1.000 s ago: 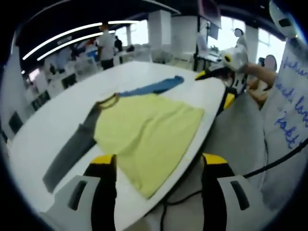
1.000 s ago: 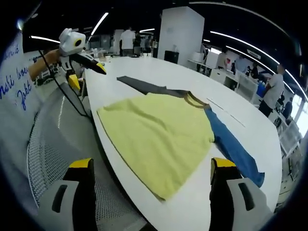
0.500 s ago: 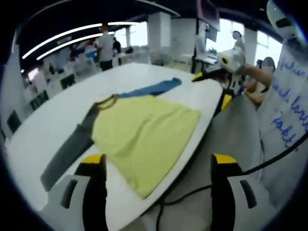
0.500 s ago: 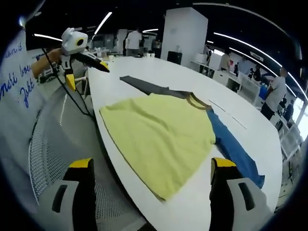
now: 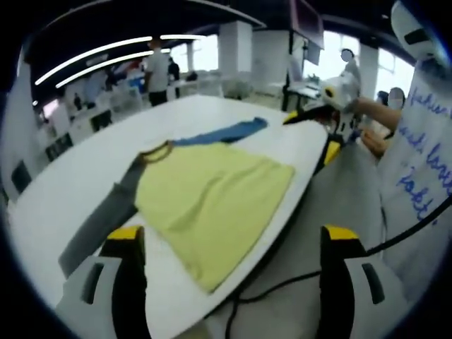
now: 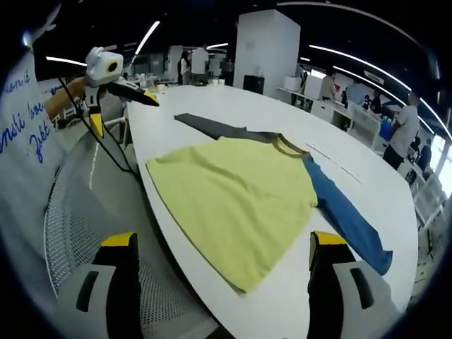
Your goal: Fold the garment on the visible template until the final outline fits inside the template.
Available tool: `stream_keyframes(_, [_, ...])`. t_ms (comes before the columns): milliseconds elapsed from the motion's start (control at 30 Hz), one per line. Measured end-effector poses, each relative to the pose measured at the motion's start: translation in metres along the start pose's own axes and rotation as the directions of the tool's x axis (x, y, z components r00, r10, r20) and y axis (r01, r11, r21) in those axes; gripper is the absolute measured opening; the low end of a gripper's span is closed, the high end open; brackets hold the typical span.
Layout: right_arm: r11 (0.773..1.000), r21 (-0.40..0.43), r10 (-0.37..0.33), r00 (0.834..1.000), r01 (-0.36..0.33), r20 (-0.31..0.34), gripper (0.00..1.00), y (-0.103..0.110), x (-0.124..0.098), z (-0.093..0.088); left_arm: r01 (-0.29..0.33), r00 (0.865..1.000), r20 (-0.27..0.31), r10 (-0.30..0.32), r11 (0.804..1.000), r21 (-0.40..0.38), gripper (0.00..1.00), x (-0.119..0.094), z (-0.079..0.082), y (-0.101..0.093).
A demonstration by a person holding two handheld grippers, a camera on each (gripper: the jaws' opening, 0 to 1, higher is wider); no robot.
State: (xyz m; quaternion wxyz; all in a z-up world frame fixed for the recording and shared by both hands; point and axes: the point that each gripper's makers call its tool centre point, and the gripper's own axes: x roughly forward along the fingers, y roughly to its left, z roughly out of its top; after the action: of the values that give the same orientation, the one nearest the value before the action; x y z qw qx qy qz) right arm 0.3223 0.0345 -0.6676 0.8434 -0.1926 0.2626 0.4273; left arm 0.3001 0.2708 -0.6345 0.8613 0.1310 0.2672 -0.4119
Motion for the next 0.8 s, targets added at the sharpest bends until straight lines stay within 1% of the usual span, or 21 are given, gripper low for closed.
stream_keyframes(67, [1.0, 0.002, 0.0, 1.0, 0.0, 0.001, 1.0, 0.0, 0.0, 0.0, -0.026, 1.0, 0.005, 0.026, 1.0, -0.006, 0.99, 0.0, 0.002, 0.003])
stream_keyframes(300, [1.0, 0.007, -0.006, 1.0, 0.006, -0.002, 1.0, -0.001, -0.002, -0.003, -0.008, 1.0, -0.002, 0.008, 1.0, -0.004, 0.99, 0.001, 0.001, 0.0])
stream_keyframes(567, [0.999, 0.034, -0.043, 0.999, 0.043, 0.014, 1.0, -0.015, -0.006, -0.005, -0.012, 1.0, 0.001, 0.012, 1.0, -0.012, 0.99, 0.001, 0.003, 0.0])
stream_keyframes(733, [0.997, 0.055, -0.057, 0.998, 0.056, 0.024, 1.0, -0.022, -0.008, -0.005, 0.001, 1.0, -0.011, -0.001, 1.0, -0.006, 0.99, 0.002, 0.003, -0.004])
stream_keyframes(800, [0.997, 0.055, -0.056, 0.998, 0.054, 0.025, 1.0, -0.023, -0.008, -0.005, 0.008, 1.0, -0.004, -0.008, 1.0, -0.011, 0.99, 0.002, 0.005, -0.005])
